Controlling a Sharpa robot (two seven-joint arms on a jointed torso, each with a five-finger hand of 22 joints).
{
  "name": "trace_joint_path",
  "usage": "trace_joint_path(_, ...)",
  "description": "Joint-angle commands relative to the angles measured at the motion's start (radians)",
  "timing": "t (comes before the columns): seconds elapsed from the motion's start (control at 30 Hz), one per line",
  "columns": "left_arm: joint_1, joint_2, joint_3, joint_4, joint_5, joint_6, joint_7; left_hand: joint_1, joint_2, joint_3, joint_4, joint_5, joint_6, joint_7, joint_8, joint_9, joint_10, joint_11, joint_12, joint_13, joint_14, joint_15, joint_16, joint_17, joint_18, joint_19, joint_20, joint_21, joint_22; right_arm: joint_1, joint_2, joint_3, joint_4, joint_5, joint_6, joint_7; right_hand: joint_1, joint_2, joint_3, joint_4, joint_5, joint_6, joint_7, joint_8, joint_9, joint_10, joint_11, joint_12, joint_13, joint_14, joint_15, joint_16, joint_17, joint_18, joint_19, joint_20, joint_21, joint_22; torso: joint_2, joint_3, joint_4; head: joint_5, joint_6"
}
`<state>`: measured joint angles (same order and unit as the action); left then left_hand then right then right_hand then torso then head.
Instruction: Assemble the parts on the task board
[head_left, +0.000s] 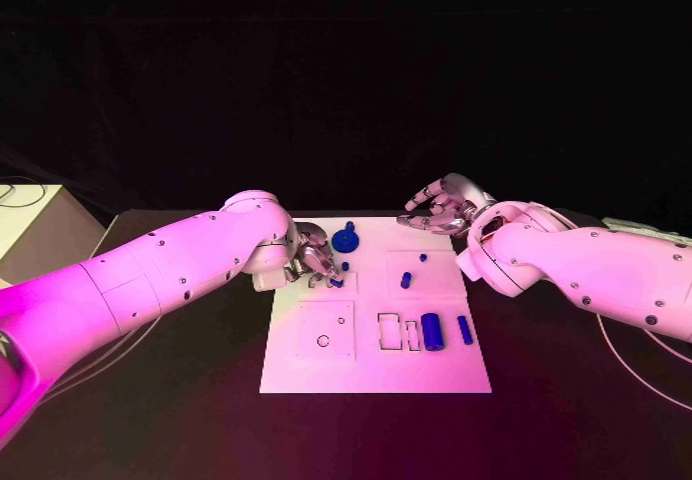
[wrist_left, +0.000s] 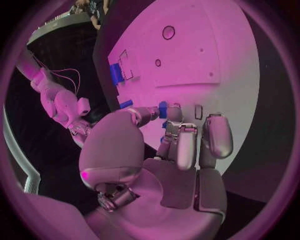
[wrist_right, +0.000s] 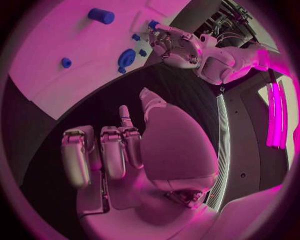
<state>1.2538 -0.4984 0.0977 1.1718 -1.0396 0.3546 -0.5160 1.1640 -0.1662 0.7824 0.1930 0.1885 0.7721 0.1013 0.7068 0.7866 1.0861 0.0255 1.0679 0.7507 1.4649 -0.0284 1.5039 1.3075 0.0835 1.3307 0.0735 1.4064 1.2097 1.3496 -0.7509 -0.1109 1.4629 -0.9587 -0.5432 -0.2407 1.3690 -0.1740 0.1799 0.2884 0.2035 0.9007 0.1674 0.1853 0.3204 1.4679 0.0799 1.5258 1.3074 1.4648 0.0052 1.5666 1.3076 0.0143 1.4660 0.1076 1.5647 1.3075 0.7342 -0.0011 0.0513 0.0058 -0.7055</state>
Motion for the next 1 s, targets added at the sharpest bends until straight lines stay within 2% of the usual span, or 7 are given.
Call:
trace_joint_path(0.03,0.000,-0.007,0.001,0.010,0.035,-0.028,0.010,-0.017,0.003,0.152,-0.157,0.046,0.006,0.000,0.012,0.067,0.007,0.000,0.000,0.004,0.049,-0.006,-0.001,0.140,-0.003,0.001,-0.003,0.004,0.006,-0.001,0.003,0.000,-0.003,-0.011,0.021,0.001,-0.006,-0.001,0.003,0.002,0.004,-0.005,0.001,0.006,0.001,0.046,0.006,-0.005,0.213,0.106,0.006,0.004,0.263,-0.014,0.105,0.005,0.006,0.263,0.000,0.0003,0.0016,0.002,0.001)
trace_joint_path(0.27,0.000,-0.032,0.002,0.033,0.056,-0.048,0.008,-0.050,-0.002,0.166,-0.182,0.106,0.019,-0.005,0.018,0.085,0.034,-0.006,0.021,0.030,0.064,-0.011,0.016,0.168,-0.010,0.023,-0.008,0.022,0.039,-0.002,0.002,0.000,-0.006,-0.011,0.022,0.000,-0.006,-0.001,0.003,0.002,0.004,-0.005,0.001,0.006,0.001,0.046,0.006,-0.005,0.213,0.106,0.006,0.004,0.263,-0.014,0.105,0.005,0.006,0.263,-0.001,-0.0004,0.0015,0.005,0.002)
trace_joint_path(0.4,0.000,-0.048,0.003,0.046,0.063,-0.056,0.007,-0.057,-0.003,0.167,-0.188,0.119,0.023,-0.007,0.019,0.089,0.043,-0.007,0.028,0.039,0.067,-0.012,0.019,0.174,-0.010,0.025,-0.009,0.025,0.042,-0.002,0.000,0.000,-0.006,-0.011,0.020,0.001,-0.006,-0.001,0.003,0.002,0.004,-0.005,0.001,0.006,0.001,0.046,0.006,-0.005,0.213,0.106,0.006,0.004,0.263,-0.014,0.105,0.005,0.006,0.263,-0.002,0.0006,0.0013,0.006,0.002)
trace_joint_path(0.5,0.000,-0.061,0.003,0.057,0.052,-0.066,0.004,-0.070,-0.005,0.168,-0.197,0.143,0.032,-0.011,0.021,0.095,0.064,-0.011,0.045,0.062,0.076,-0.016,0.030,0.194,-0.016,0.043,-0.012,0.037,0.067,-0.002,-0.001,0.000,-0.006,-0.011,0.017,0.002,-0.007,-0.001,0.003,0.002,0.005,-0.005,0.001,0.006,0.001,0.046,0.006,-0.006,0.213,0.106,0.006,0.004,0.263,-0.014,0.105,0.005,0.006,0.263,-0.001,0.0012,0.0007,0.007,0.003)
trace_joint_path(0.6,0.000,-0.073,0.003,0.067,0.025,-0.078,0.001,-0.079,-0.008,0.167,-0.204,0.158,0.039,-0.016,0.025,0.101,0.082,-0.016,0.059,0.078,0.084,-0.020,0.039,0.209,-0.021,0.060,-0.016,0.049,0.091,-0.002,-0.003,0.000,-0.006,-0.017,0.012,0.000,-0.008,-0.001,0.003,0.002,0.006,-0.006,0.001,0.006,0.001,0.046,0.006,-0.006,0.213,0.106,0.006,0.004,0.263,-0.014,0.105,0.005,0.006,0.263,0.000,-0.0003,0.0016,0.007,0.004)
trace_joint_path(0.73,-0.001,-0.077,0.003,0.070,0.011,-0.087,-0.001,-0.083,-0.010,0.167,-0.207,0.166,0.042,-0.017,0.026,0.103,0.087,-0.017,0.062,0.082,0.086,-0.021,0.041,0.215,-0.022,0.064,-0.017,0.052,0.097,-0.002,-0.005,0.000,-0.005,-0.023,0.007,-0.002,-0.008,-0.001,0.003,0.002,0.007,-0.006,0.001,0.006,0.001,0.045,0.006,-0.006,0.212,0.106,0.006,0.004,0.263,-0.014,0.105,0.005,0.006,0.263,0.000,-0.0005,0.0027,0.009,0.003)
trace_joint_path(1.0,-0.003,-0.066,0.000,0.057,-0.004,-0.111,-0.003,-0.094,-0.011,0.157,-0.204,0.167,0.049,-0.022,0.029,0.108,0.106,-0.021,0.073,0.095,0.092,-0.024,0.048,0.227,-0.023,0.069,-0.020,0.055,0.103,-0.002,-0.006,0.000,-0.002,-0.023,0.002,-0.004,-0.009,-0.001,0.003,0.001,0.014,-0.006,0.001,0.007,0.001,0.045,0.006,-0.006,0.212,0.106,0.006,0.004,0.263,-0.014,0.104,0.006,0.005,0.263,0.002,0.0003,-0.0019,0.012,0.002)
